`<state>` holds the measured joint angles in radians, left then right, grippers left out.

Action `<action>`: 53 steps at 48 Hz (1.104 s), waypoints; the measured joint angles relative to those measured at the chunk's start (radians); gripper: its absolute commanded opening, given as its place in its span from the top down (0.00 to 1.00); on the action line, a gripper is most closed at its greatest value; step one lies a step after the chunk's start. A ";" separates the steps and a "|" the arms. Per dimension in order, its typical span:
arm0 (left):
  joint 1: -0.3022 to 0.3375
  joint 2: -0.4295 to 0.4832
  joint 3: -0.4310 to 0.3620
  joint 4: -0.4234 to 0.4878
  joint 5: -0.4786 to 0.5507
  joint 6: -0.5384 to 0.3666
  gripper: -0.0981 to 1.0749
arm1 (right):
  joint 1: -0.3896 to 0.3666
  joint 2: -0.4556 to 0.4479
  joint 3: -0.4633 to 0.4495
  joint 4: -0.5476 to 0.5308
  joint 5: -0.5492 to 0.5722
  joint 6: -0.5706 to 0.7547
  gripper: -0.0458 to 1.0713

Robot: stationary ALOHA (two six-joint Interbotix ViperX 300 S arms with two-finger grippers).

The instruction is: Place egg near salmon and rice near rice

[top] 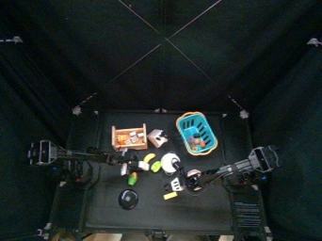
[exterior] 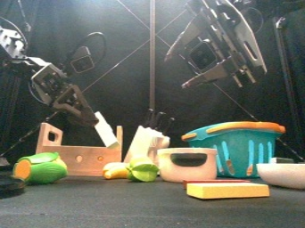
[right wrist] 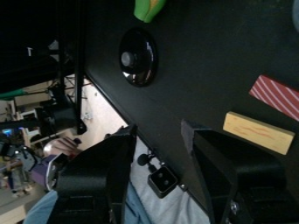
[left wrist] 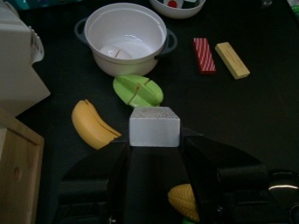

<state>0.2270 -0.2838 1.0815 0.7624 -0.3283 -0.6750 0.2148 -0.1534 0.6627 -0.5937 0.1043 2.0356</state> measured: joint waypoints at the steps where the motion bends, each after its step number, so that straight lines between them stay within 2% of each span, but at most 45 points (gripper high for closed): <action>1: 0.000 0.000 0.000 0.000 0.000 0.000 0.44 | 0.000 -0.003 0.000 -0.002 -0.002 0.002 0.23; 22: 0.000 0.000 -0.002 0.000 0.000 0.000 0.44 | -0.023 -0.063 -0.003 -0.012 -0.006 0.000 0.23; 38: 0.012 0.000 -0.008 0.000 0.000 0.005 0.44 | -0.049 -0.112 0.064 0.046 -0.078 0.002 0.23; 53: 0.017 0.002 -0.012 0.000 0.000 0.005 0.44 | -0.058 -0.149 0.066 0.037 -0.094 0.000 0.23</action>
<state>0.2439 -0.2823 1.0692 0.7624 -0.3283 -0.6703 0.1565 -0.3022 0.7286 -0.5568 0.0107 2.0356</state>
